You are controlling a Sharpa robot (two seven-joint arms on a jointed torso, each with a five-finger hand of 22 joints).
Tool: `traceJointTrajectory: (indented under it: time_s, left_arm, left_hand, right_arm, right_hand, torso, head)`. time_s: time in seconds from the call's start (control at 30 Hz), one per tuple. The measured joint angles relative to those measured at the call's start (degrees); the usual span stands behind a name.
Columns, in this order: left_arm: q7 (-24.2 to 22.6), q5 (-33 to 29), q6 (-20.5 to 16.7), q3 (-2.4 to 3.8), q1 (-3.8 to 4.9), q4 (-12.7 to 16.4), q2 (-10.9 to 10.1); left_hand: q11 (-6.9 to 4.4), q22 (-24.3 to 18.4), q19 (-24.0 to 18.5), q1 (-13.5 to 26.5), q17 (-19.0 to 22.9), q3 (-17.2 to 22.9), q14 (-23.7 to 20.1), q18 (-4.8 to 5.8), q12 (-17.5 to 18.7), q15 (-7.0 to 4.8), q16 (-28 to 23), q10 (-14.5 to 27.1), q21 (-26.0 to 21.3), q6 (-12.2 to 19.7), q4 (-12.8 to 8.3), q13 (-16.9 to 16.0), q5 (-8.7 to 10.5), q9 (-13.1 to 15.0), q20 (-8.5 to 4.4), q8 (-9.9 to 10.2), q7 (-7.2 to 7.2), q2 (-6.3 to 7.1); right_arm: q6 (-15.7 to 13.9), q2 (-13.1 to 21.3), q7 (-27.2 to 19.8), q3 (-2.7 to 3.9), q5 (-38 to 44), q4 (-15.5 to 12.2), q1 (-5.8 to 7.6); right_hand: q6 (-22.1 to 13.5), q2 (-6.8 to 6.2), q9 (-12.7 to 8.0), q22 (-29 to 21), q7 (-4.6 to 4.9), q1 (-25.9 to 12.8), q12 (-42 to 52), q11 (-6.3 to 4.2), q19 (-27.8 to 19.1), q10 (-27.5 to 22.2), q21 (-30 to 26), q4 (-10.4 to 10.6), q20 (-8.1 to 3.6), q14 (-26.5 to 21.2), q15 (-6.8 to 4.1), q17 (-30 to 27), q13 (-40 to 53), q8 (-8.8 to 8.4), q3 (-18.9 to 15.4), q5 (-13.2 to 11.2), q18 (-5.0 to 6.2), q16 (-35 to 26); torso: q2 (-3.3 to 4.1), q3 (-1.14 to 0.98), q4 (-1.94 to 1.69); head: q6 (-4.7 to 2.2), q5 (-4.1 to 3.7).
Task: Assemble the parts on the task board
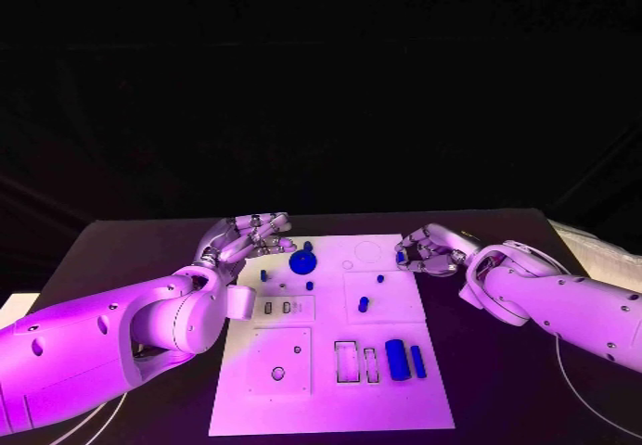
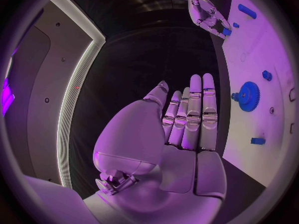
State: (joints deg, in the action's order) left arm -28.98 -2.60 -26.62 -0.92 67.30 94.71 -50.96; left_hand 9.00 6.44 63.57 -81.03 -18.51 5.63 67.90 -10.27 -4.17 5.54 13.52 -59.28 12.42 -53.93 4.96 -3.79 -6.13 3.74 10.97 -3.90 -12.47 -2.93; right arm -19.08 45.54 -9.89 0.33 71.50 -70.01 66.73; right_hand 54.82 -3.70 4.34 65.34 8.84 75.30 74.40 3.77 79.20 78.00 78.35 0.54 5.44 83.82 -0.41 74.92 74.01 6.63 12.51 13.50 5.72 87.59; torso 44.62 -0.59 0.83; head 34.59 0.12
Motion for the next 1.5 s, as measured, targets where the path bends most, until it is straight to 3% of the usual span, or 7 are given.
traceJointTrajectory:
  time_s: [0.77, 0.9, 1.0, 1.2, 1.5]
  left_arm:
    - [0.0, 0.0, 0.0, 0.0, 0.0, 0.1, 0.0]
    - [0.0, 0.0, 0.0, 0.0, 0.0, 0.1, -0.1]
    - [0.0, 0.0, 0.0, 0.0, 0.0, 0.1, 0.0]
    - [0.0, 0.0, 0.0, 0.0, 0.0, 0.1, 0.0]
    - [0.0, 0.0, 0.0, 0.0, 0.0, 0.0, -0.1]
  left_hand:
    - [0.0, 0.0, 0.0, 0.0, 0.0, 0.0, 0.0, 0.0, 0.0, 0.0, 0.0, 0.0, 0.0, 0.0, 0.0, 0.0, 0.0, 0.0, 0.0, 0.0, 0.0, 0.0]
    - [0.0, 0.0, 0.0, 0.0, 0.0, 0.0, 0.0, 0.0, 0.0, 0.0, 0.0, 0.0, 0.0, 0.0, 0.0, 0.0, 0.0, 0.0, 0.0, 0.0, 0.0, 0.0]
    - [0.0, 0.0, 0.0, 0.0, 0.0, 0.0, 0.0, 0.0, 0.0, 0.0, 0.0, 0.0, 0.0, 0.0, 0.0, 0.0, 0.0, 0.0, 0.0, 0.0, 0.0, 0.0]
    - [0.0, 0.0, 0.0, 0.0, 0.0, 0.0, 0.0, 0.0, 0.0, 0.0, 0.0, 0.0, 0.0, 0.0, 0.0, 0.0, 0.0, 0.0, 0.0, 0.0, 0.0, 0.0]
    - [0.0, 0.0, 0.0, 0.0, -0.1, 0.4, 0.0, 0.0, 0.0, 0.0, 0.0, 0.0, 0.0, 0.0, -0.1, 0.0, 0.0, 0.0, 0.0, 0.0, 0.0, 0.0]
  right_arm:
    - [0.8, -1.1, 1.0, 0.01, 0.8, 1.3, -0.08]
    - [0.8, -1.2, 1.0, 0.04, 0.8, 1.3, -0.05]
    - [0.6, -1.3, 1.1, 0.08, 0.8, 1.3, 0.0]
    - [-0.3, -1.4, 1.6, 0.01, 0.7, 1.1, -0.06]
    - [-2.6, -0.5, 2.9, 0.04, -0.4, -2.2, 0.32]
  right_hand:
    - [3.2, 0.76, 0.3, 0.2, -0.92, -0.3, 1.2, -0.64, 0.2, 1.2, 0.2, -0.3, -0.22, 0.1, -0.3, 0.0, 1.0, 1.11, 1.0, -0.9, 0.0, 0.0]
    - [5.0, 1.37, 0.5, 0.2, -1.51, -0.1, 1.6, -1.19, 0.4, 1.8, 0.2, -0.5, -0.46, 0.1, -0.77, 0.0, 0.9, 2.01, 1.5, -1.2, 0.0, 0.0]
    - [6.7, 1.79, 0.6, 0.4, -2.17, 0.0, 2.3, -1.97, 0.4, 2.5, 0.4, -0.8, -1.06, 0.1, -1.41, 0.0, 0.9, 2.62, 2.1, -2.9, -0.01, 0.0]
    - [6.9, 2.57, 0.9, 0.6, -2.05, 0.5, 3.3, -2.67, 0.6, 3.3, 0.4, -1.3, -1.5, 0.3, -1.97, 0.0, 0.9, 3.44, 2.9, -4.2, 0.0, 0.2]
    - [6.9, 3.42, 0.8, 0.7, -2.05, 0.4, 3.3, -2.88, 0.5, 3.5, 0.4, -1.4, -1.76, 0.1, -2.17, 0.0, 0.9, 3.47, 3.3, -4.4, 0.0, 0.2]
  torso:
    - [0.03, -0.07, 0.01]
    - [0.04, -0.06, 0.03]
    - [0.04, -0.07, 0.03]
    - [0.04, -0.05, -0.01]
    - [0.03, -0.05, -0.02]
  head:
    - [0.12, -0.11]
    - [0.11, -0.24]
    - [0.05, -0.21]
    - [0.03, -0.18]
    - [0.1, -0.01]
